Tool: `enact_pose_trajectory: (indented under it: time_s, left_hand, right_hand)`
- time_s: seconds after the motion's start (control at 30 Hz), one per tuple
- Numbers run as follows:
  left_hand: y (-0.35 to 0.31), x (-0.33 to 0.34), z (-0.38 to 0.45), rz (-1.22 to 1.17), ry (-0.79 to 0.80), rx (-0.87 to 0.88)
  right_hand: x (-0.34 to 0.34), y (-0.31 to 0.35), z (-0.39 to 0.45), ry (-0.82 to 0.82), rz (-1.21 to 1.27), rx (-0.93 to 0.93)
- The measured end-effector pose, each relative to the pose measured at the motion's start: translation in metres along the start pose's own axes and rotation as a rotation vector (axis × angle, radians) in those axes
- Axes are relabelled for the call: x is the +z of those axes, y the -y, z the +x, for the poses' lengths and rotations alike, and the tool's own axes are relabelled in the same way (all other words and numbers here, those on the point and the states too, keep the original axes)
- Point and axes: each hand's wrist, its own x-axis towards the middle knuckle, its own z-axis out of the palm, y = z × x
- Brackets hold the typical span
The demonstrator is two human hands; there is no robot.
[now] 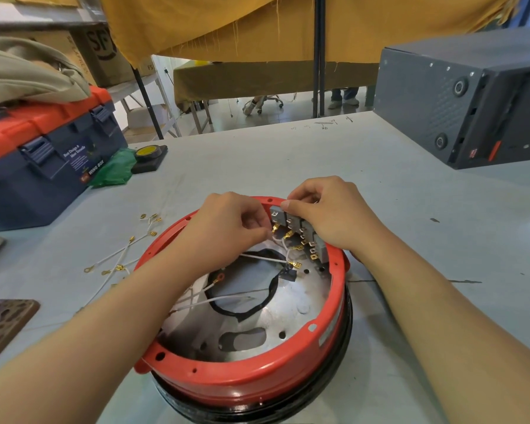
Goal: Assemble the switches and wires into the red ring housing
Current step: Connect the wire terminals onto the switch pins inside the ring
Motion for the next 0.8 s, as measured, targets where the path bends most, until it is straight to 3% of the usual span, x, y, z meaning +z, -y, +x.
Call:
enact_pose_trajectory:
  time_s: [0.23, 0.8]
  left_hand:
    - [-0.003, 0.01, 0.001, 0.055, 0.025, 0.147]
    - [0.002, 0.014, 0.006, 0.109, 0.07, 0.187]
  right_hand:
    - [0.0, 0.0, 0.0, -0.001, -0.001, 0.002]
    - [0.0, 0.001, -0.001, 0.013, -0.015, 0.002]
